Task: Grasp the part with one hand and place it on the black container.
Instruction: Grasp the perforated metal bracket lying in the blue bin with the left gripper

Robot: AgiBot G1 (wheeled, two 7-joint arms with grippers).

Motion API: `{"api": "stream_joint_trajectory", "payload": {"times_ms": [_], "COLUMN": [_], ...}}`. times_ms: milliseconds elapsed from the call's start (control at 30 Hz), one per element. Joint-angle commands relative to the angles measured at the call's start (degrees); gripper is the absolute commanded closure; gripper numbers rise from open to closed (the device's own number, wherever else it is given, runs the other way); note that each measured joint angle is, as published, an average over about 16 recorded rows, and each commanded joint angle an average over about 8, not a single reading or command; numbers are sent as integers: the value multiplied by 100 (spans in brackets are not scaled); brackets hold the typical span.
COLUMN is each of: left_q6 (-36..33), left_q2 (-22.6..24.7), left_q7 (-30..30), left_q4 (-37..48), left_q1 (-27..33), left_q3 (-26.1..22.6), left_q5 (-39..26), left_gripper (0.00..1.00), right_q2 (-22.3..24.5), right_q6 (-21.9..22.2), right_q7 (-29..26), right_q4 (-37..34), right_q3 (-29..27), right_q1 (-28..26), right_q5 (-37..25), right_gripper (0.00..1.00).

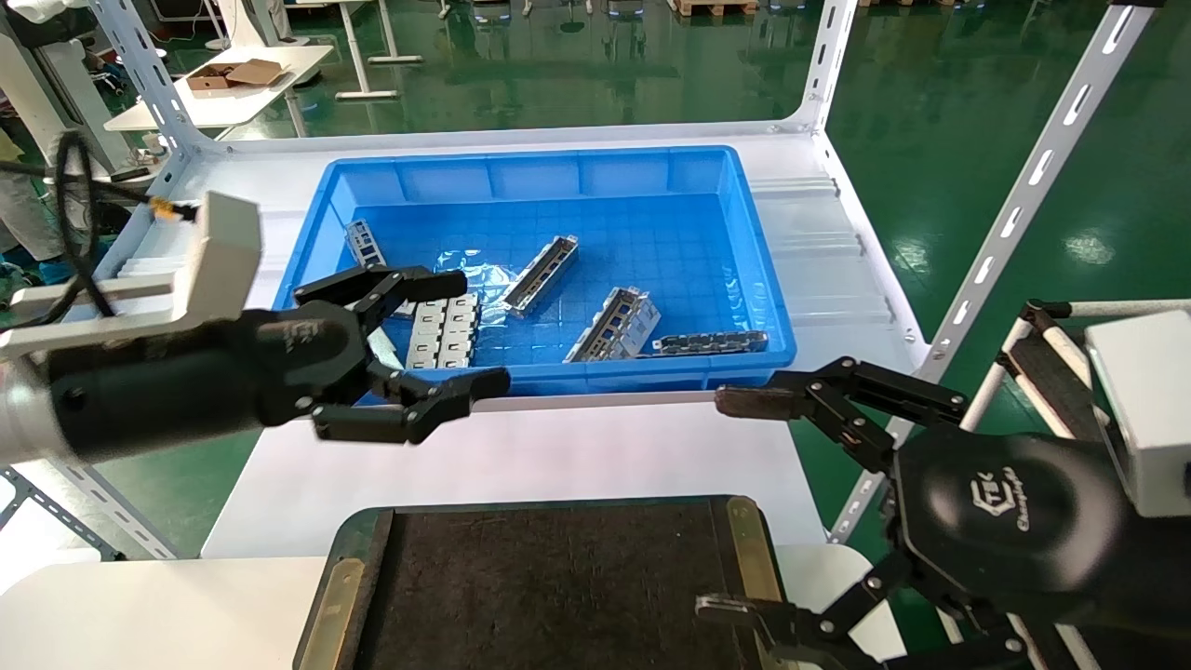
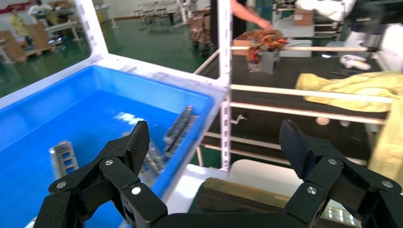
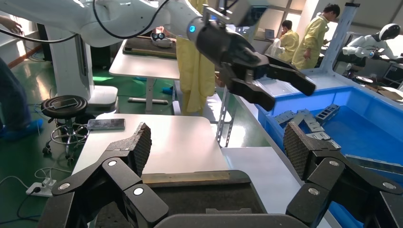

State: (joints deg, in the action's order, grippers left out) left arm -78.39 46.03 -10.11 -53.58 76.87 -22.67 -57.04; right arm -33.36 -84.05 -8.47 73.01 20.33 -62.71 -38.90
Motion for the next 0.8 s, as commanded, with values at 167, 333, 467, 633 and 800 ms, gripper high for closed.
{"api": "stream_joint_trajectory", "payload": {"times_ms": [167,333,467,633,800], "left_q6": [164,475,859,1319,1758], "left_q2": [466,867,1217,1637,2012], "left_q7": [164,500,812,1177,1465], "left_q4": [832,1582,2258,3110,3885], "left_q1": [594,997,1273,1547,1760], "left_q3": [-256,-454,-557,-613,-604], "left_q5": [-496,-948,-1232,-1423,-1471], "left_gripper": [0,0,0,0,0], "right_q2": [0,0,1,1,1], "right_q6": [0,0,1,1,1], "right_q7": [0,0,1,1,1], "right_q4": [0,0,0,0,0], "right_q3": [1,1,1,2,2], "right_q1": [0,0,0,0,-1], "right_q5": [0,1,1,1,2], "right_gripper": [0,0,0,0,0]}}
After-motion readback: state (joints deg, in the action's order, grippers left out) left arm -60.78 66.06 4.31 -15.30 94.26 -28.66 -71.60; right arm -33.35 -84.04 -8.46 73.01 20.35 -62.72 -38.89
